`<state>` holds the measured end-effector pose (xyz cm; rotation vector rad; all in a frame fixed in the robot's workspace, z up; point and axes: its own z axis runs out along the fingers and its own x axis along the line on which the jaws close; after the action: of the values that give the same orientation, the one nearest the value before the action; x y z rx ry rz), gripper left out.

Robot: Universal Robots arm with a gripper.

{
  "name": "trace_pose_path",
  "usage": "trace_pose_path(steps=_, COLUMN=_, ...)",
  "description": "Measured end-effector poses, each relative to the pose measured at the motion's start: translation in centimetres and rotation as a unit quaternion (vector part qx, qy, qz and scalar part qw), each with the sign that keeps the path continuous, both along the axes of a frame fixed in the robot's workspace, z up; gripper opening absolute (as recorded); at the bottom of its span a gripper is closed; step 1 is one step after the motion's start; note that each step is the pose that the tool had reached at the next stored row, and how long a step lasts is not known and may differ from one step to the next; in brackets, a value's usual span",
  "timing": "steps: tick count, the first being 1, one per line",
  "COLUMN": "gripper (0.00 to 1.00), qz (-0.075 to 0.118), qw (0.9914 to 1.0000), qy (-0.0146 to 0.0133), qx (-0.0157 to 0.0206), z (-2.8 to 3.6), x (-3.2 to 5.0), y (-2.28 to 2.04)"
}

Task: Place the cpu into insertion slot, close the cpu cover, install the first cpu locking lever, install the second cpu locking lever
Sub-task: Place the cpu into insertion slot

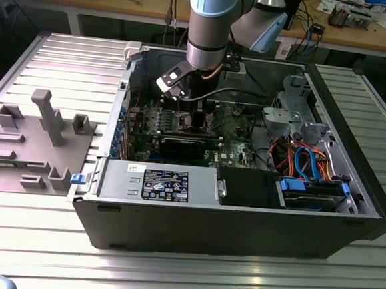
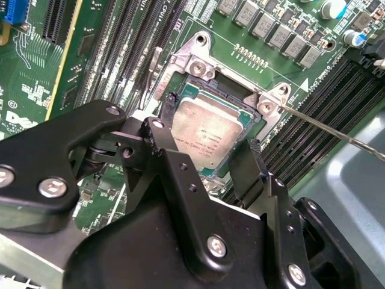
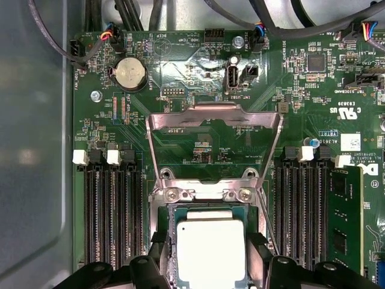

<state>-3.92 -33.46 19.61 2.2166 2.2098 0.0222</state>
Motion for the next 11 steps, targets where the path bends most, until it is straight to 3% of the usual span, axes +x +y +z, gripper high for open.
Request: trace_pose_path(steps=11, gripper=0.62, qz=0.000, qw=1.00000, qy=0.0001, qx=0.0000, z=0.01, x=-0.15, y=0.03)
